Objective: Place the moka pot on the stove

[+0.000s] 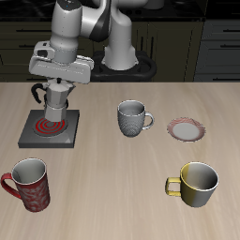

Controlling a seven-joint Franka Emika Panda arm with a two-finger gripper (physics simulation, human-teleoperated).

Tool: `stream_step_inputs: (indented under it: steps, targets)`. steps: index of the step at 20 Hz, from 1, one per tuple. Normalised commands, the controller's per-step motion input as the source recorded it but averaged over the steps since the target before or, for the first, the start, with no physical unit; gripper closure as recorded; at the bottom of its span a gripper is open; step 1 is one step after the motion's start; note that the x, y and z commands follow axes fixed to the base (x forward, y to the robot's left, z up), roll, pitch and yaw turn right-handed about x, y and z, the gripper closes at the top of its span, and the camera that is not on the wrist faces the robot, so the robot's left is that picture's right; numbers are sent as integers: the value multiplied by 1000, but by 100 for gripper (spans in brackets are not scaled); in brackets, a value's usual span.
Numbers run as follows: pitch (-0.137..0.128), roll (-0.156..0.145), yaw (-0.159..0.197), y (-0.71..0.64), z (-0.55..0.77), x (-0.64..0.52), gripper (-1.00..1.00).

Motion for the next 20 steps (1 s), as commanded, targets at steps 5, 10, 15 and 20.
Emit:
stream_step_inputs:
  steps: [5, 10, 15, 20]
  targets:
    - [42, -31, -40, -12, -205, 111, 100]
    - [12, -19, -24, -34, -48, 29, -100]
    - [13, -2, -10, -30, 16, 35, -100]
    - [-21, 24, 1, 125, 197, -61, -100]
